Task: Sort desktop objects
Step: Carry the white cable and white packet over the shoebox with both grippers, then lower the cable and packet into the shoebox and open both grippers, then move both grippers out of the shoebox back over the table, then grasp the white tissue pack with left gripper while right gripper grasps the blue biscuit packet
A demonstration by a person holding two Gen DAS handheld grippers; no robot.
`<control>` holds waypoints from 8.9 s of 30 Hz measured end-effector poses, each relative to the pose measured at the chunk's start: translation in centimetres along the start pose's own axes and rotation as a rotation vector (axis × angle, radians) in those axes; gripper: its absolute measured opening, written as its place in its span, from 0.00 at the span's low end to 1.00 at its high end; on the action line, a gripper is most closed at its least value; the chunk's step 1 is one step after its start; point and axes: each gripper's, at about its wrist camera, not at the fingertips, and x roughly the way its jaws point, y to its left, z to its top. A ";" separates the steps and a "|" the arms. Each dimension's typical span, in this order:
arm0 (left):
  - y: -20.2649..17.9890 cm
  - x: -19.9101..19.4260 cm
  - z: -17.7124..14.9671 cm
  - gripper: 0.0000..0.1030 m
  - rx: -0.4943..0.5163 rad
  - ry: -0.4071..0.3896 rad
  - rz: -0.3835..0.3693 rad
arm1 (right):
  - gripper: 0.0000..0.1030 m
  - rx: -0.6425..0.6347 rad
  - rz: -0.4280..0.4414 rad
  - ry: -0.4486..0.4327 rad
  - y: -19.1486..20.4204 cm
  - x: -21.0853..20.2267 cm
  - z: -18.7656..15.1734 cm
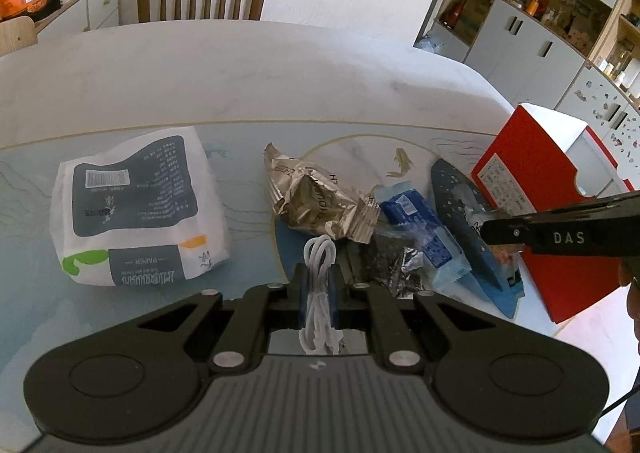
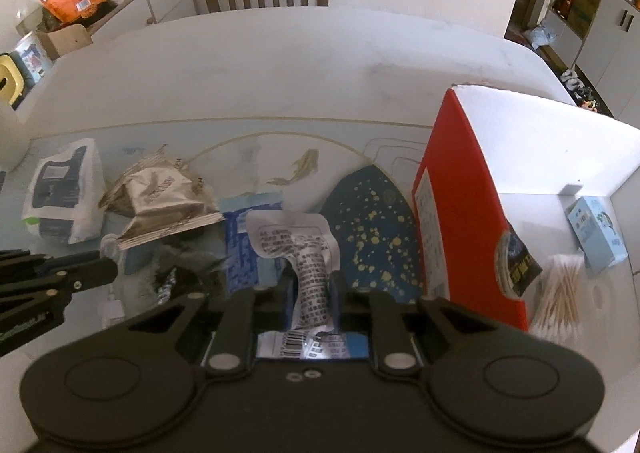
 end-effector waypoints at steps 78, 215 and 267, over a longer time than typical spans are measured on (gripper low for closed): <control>-26.2 2.0 6.8 0.08 0.262 -0.013 -0.235 | 0.03 0.262 0.012 -0.182 -23.0 -11.7 -3.3; 7.8 -1.4 4.8 1.00 -0.004 -0.017 0.172 | 0.70 0.045 0.005 0.023 -0.1 2.3 1.2; 11.6 -0.1 4.2 0.13 -0.208 -0.049 0.092 | 0.35 -0.012 -0.029 0.040 0.7 1.3 1.1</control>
